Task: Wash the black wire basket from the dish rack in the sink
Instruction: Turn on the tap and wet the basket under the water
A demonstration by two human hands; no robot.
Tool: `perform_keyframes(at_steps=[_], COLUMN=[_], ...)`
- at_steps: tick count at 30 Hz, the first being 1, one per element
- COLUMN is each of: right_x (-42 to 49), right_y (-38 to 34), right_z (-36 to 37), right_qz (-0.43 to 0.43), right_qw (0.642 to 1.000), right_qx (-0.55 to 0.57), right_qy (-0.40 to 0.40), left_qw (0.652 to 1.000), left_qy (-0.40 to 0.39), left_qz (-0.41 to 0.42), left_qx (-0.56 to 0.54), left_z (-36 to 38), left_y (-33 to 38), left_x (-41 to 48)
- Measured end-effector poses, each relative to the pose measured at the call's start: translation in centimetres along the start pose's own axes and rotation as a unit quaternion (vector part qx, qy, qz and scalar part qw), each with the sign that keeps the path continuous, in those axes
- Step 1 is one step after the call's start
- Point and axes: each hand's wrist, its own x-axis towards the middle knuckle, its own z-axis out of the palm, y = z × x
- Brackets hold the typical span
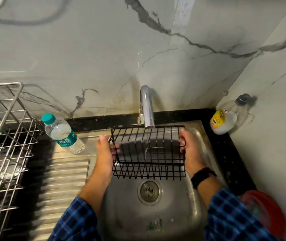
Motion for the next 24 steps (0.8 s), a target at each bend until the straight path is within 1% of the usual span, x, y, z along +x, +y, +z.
perform_keyframes(at_steps=[1, 2, 3, 5, 6, 7, 8, 9, 10, 11, 12, 13, 14, 16, 18, 20, 22, 23, 24], right_x=[-0.1, -0.3, -0.3, -0.2, -0.1, -0.1, -0.2, -0.4, -0.6, -0.8, -0.9, -0.9, -0.7, -0.3, -0.2, -0.2, 0.1, 0.4, 0.4], right_y=[-0.6, -1.3, -2.1, -3.8, -4.5, -5.2, -5.7, -6.3, -6.6, -6.9, -7.0, -7.1, -7.1, -6.6, -5.3, -3.5, -2.3, -1.9, -1.8], right_z=[0.5, 0.9, 1.3, 1.7, 2.1, 2.6, 3.2, 4.0, 4.8, 5.6, 6.3, 6.8, 7.2, 6.8, 5.2, 3.0, 2.1, 2.1, 2.3], right_qz=[-0.045, -0.077, -0.097, -0.131, -0.157, -0.181, -0.196, -0.204, -0.2, -0.191, -0.182, -0.175, -0.169, -0.182, -0.188, -0.178, -0.187, -0.162, -0.105], right_qw=[0.999, 0.995, 0.99, 0.972, 0.954, 0.931, 0.904, 0.877, 0.86, 0.853, 0.853, 0.859, 0.868, 0.877, 0.886, 0.918, 0.938, 0.956, 0.976], right_qx=[-0.022, -0.05, -0.079, -0.172, -0.228, -0.28, -0.335, -0.385, -0.417, -0.437, -0.447, -0.445, -0.437, -0.417, -0.387, -0.312, -0.257, -0.207, -0.125], right_qy=[-0.019, -0.038, -0.057, -0.093, -0.119, -0.15, -0.181, -0.202, -0.213, -0.211, -0.198, -0.18, -0.166, -0.158, -0.175, -0.168, -0.139, -0.134, -0.147], left_qw=[0.997, 0.992, 0.988, 0.986, 0.986, 0.986, 0.977, 0.958, 0.934, 0.919, 0.916, 0.924, 0.937, 0.95, 0.965, 0.973, 0.979, 0.986, 0.992], left_qy=[0.028, 0.038, 0.033, 0.039, 0.042, 0.039, 0.033, 0.017, -0.003, -0.03, -0.063, -0.085, -0.088, -0.065, -0.047, -0.036, -0.025, -0.01, 0.004], left_qz=[-0.049, -0.091, -0.127, -0.164, -0.157, -0.119, -0.049, 0.038, 0.133, 0.202, 0.227, 0.233, 0.227, 0.226, 0.216, 0.214, 0.198, 0.164, 0.108], left_qx=[-0.052, -0.075, -0.076, -0.013, 0.033, 0.11, 0.203, 0.282, 0.331, 0.337, 0.324, 0.29, 0.251, 0.205, 0.144, 0.081, 0.035, -0.003, -0.059], left_z=[0.0, -0.3, -0.6, -1.6, -1.9, -2.2, -2.2, -1.8, -0.9, 0.4, 1.6, 2.8, 3.6, 3.8, 3.1, 2.8, 2.7, 2.7, 2.8], left_y=[0.1, 0.1, 0.2, -0.1, -0.3, -0.6, -0.5, -0.4, 0.2, 1.2, 2.1, 2.9, 3.1, 3.4, 3.5, 3.7, 3.1, 2.4, 2.0], left_x=[0.0, 0.0, 0.0, -0.1, -0.2, -0.2, -0.4, -0.5, -0.7, -1.2, -1.7, -2.0, -1.8, -1.3, -0.8, -1.3, -1.5, -1.4, -1.5])
